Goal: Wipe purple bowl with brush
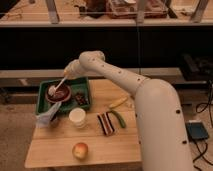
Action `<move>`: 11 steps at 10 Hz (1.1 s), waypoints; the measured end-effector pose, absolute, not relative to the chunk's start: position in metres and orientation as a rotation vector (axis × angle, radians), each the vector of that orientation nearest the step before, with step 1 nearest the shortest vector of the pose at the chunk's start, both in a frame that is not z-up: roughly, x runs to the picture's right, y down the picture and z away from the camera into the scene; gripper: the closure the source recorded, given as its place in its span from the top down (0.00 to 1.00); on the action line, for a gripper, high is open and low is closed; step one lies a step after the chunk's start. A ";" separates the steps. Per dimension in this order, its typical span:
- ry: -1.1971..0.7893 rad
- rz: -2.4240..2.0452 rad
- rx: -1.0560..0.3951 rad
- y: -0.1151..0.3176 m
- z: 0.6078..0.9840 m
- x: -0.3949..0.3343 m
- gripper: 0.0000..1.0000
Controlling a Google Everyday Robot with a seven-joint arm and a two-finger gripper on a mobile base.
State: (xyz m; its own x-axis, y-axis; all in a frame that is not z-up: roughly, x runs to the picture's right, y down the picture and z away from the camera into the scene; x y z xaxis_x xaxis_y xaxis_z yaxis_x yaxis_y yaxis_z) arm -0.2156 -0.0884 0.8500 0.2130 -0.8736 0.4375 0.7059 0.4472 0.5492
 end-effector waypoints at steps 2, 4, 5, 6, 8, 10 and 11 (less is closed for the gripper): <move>-0.775 -1.123 0.236 -0.078 0.848 -0.195 0.14; -0.756 -1.118 0.217 -0.074 0.855 -0.175 0.14; -0.743 -1.108 0.211 -0.077 0.862 -0.168 0.14; -0.728 -1.101 0.208 -0.084 0.871 -0.166 0.14; -0.703 -1.097 0.204 -0.100 0.888 -0.169 0.14; -0.679 -1.102 0.206 -0.118 0.905 -0.173 0.14; -0.681 -1.105 0.214 -0.123 0.906 -0.181 0.14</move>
State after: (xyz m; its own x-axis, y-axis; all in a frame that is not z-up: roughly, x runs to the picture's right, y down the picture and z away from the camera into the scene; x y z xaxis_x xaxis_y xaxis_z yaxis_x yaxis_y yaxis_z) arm -0.1814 -0.1231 0.9059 0.2723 -0.8756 0.3990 0.7500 0.4529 0.4821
